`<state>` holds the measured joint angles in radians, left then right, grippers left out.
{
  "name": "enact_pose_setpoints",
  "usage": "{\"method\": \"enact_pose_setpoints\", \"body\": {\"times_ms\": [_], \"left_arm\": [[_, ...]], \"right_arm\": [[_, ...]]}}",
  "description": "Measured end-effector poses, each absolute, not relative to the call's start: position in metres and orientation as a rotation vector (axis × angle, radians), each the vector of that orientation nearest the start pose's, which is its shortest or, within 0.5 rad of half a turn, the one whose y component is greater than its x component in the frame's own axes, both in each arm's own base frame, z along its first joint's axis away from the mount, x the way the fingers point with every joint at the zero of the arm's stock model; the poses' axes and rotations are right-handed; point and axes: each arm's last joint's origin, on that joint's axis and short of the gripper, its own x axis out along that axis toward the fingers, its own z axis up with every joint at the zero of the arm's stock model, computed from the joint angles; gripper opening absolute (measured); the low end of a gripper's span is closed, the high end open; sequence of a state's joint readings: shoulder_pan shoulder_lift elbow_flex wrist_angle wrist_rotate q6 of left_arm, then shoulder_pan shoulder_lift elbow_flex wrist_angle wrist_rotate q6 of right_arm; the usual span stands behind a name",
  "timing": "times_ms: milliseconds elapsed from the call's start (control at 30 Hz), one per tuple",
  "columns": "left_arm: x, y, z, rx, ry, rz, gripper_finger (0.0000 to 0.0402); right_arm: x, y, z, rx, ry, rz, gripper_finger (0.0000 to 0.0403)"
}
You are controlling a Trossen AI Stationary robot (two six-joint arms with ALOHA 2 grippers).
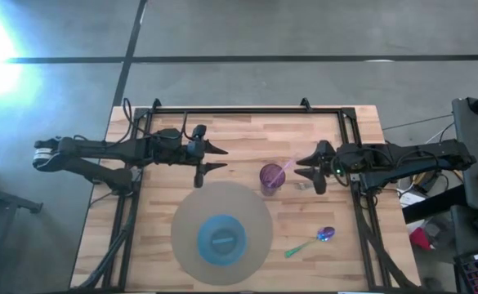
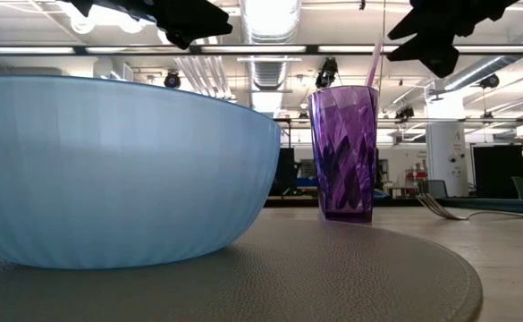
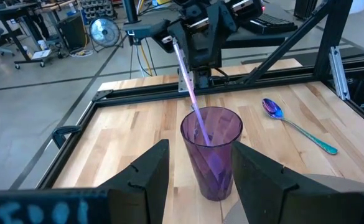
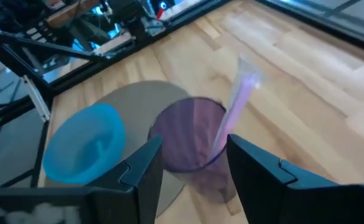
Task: Pick & Place Utensil
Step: Put the blue spoon into the blue bowl
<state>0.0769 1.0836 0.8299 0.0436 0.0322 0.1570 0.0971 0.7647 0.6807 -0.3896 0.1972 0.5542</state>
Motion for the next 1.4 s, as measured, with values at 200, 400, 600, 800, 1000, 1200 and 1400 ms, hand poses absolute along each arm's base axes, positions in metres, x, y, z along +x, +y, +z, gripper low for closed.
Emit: {"method": "enact_pose_setpoints", "body": {"times_ms": [200, 400, 600, 800, 1000, 1200, 1400], "left_arm": [[0.243, 0.018, 0.313, 0.145, 0.213, 0.028, 0.0165], [0.242, 0.018, 0.313, 0.145, 0.212, 0.028, 0.0165], [0.242, 0.018, 0.313, 0.143, 0.212, 0.028, 0.0165], [0.243, 0.018, 0.313, 0.138, 0.213, 0.029, 0.0165], [0.243, 0.018, 0.313, 0.137, 0.213, 0.029, 0.0165], [0.242, 0.018, 0.313, 0.138, 0.212, 0.029, 0.0165], [0.242, 0.018, 0.313, 0.141, 0.213, 0.029, 0.0165]], "right_arm": [[0.162, 0.014, 0.28, 0.528, 0.489, -0.115, 0.0168], [0.163, 0.021, 0.279, 0.604, 0.539, 0.018, 0.0159], [0.165, 0.033, 0.286, 0.595, 0.485, 0.121, 0.0152], [0.165, 0.048, 0.289, 0.634, 0.474, 0.201, 0.0147], [0.172, 0.062, 0.28, 0.724, 0.571, 0.212, 0.0139], [0.175, 0.075, 0.268, 0.846, 0.699, 0.185, 0.0138], [0.167, 0.079, 0.255, 0.96, 0.882, 0.082, 0.0135]]}}
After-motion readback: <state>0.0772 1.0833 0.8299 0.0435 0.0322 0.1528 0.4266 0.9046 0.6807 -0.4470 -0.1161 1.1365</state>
